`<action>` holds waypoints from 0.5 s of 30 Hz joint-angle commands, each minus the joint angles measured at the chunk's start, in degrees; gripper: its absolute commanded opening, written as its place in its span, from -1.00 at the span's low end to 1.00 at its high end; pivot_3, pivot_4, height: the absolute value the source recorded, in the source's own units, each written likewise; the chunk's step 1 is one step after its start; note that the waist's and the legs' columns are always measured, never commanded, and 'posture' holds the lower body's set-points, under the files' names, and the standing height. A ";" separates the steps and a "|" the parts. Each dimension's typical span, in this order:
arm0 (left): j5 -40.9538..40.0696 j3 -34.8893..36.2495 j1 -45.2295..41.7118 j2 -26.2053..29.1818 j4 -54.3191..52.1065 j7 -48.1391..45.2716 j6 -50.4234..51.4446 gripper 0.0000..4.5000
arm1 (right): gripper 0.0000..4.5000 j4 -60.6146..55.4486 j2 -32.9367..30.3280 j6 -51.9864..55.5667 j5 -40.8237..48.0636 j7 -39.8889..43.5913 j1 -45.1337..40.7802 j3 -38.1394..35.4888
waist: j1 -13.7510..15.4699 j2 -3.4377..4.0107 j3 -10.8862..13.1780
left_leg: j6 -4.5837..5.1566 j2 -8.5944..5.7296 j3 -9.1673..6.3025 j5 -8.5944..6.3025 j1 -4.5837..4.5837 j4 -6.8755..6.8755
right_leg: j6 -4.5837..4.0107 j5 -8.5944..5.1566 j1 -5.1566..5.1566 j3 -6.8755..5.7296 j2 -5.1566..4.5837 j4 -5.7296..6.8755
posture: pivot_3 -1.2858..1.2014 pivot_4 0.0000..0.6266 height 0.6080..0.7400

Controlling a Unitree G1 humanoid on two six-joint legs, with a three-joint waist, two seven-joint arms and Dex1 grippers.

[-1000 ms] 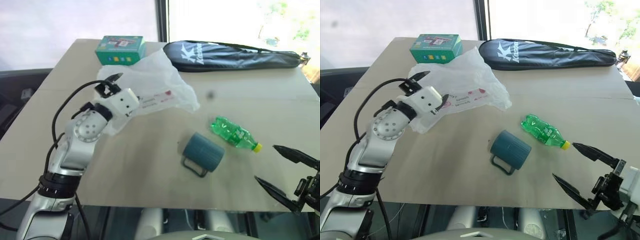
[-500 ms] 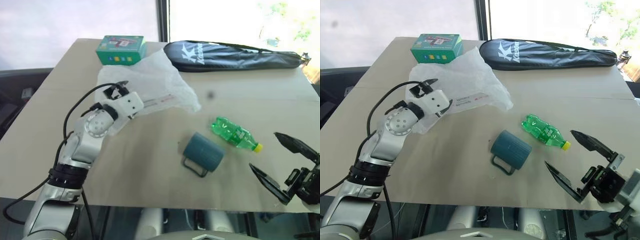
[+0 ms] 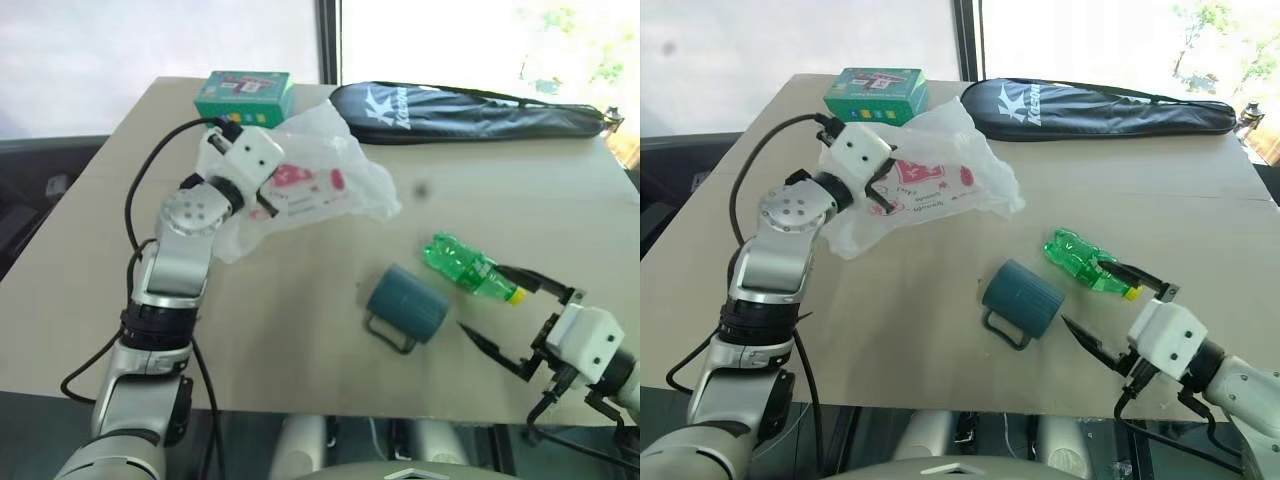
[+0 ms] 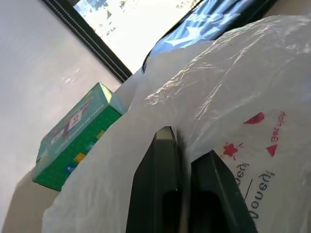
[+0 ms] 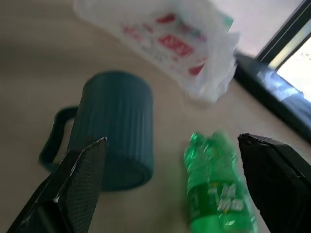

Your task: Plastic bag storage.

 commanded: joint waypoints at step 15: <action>-1.01 0.16 0.00 1.23 -7.80 2.31 6.06 -0.98 | 1.00 4.43 -12.99 13.91 -10.04 -0.16 -25.83 23.08 | 0.03 -0.38 0.21 | 0.00 -0.05 0.01 0.00 -0.01 0.07 | -0.01 0.00 -0.07 0.06 -0.05 0.14 | 0.03 -0.52 1.00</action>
